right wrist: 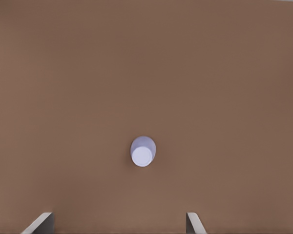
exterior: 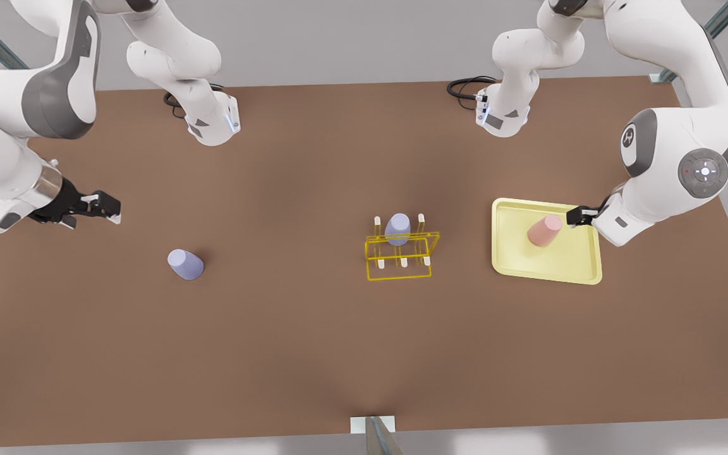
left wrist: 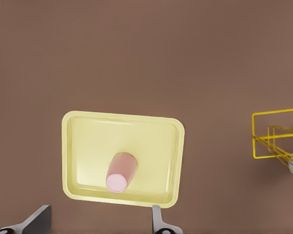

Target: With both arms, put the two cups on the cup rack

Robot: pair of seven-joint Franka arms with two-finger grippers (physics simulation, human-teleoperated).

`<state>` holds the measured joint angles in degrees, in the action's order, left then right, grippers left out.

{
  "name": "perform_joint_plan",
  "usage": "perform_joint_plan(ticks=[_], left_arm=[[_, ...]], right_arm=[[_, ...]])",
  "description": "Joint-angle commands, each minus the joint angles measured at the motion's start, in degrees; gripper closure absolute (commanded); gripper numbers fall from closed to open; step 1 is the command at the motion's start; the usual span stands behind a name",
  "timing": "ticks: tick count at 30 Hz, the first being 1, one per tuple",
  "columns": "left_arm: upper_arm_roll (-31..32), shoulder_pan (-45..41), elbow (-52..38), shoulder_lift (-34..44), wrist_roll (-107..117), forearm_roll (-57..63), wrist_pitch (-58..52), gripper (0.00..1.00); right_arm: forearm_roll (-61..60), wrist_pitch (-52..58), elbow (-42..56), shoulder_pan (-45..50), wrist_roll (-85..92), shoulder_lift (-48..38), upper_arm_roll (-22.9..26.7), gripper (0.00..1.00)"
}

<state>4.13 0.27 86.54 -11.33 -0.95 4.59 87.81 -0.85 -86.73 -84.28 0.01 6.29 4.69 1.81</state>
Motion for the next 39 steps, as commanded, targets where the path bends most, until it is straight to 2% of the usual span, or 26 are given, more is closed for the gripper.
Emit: perform_joint_plan(ticks=[1,3,4,6,7,10,16,22,27,32,39], left_arm=[[0.0,0.0,-0.1,0.1,-1.9,0.1,0.0,0.00],[0.0,0.1,1.7,0.3,-1.7,0.1,0.0,0.00],[0.0,0.1,12.1,1.9,-1.7,0.1,1.9,0.00],[-0.2,1.1,23.2,2.0,-1.8,0.3,12.4,0.00],[-2.4,1.1,26.7,2.0,-1.8,0.3,19.3,0.00],[-4.1,1.3,33.1,1.7,-1.8,0.4,27.8,0.00],[-4.7,1.6,36.2,-1.0,-3.1,0.4,31.9,0.00],[-4.7,2.1,37.9,-2.9,-4.4,0.4,33.3,0.00],[-4.7,2.5,42.5,-3.2,-4.3,0.3,42.0,0.00],[-4.7,3.0,42.6,-3.7,-4.3,0.3,42.5,0.00],[-4.7,3.2,43.6,-4.0,-4.4,0.3,42.8,0.00]], right_arm=[[0.0,0.7,-0.1,-0.1,2.0,0.0,0.0,0.00],[0.1,0.7,-0.3,0.0,1.8,0.3,-0.1,0.00],[3.9,-1.2,-2.1,1.3,2.0,0.9,-0.5,0.00],[4.7,-9.5,-6.2,4.2,1.7,5.7,-0.6,0.00],[2.9,-14.9,-8.2,4.4,1.6,7.6,-0.6,0.00],[1.8,-24.3,-13.4,3.7,1.6,9.6,-0.5,0.00],[0.2,-33.5,-22.9,1.0,1.6,10.1,-0.4,0.00],[0.2,-36.0,-26.8,0.3,1.7,10.8,-0.4,0.00],[0.2,-40.4,-32.3,-0.2,1.9,9.4,-0.4,0.00],[0.3,-45.5,-37.7,-0.2,2.1,9.0,-0.3,0.00],[0.8,-48.4,-40.5,-0.1,2.1,10.5,-0.2,0.00]])
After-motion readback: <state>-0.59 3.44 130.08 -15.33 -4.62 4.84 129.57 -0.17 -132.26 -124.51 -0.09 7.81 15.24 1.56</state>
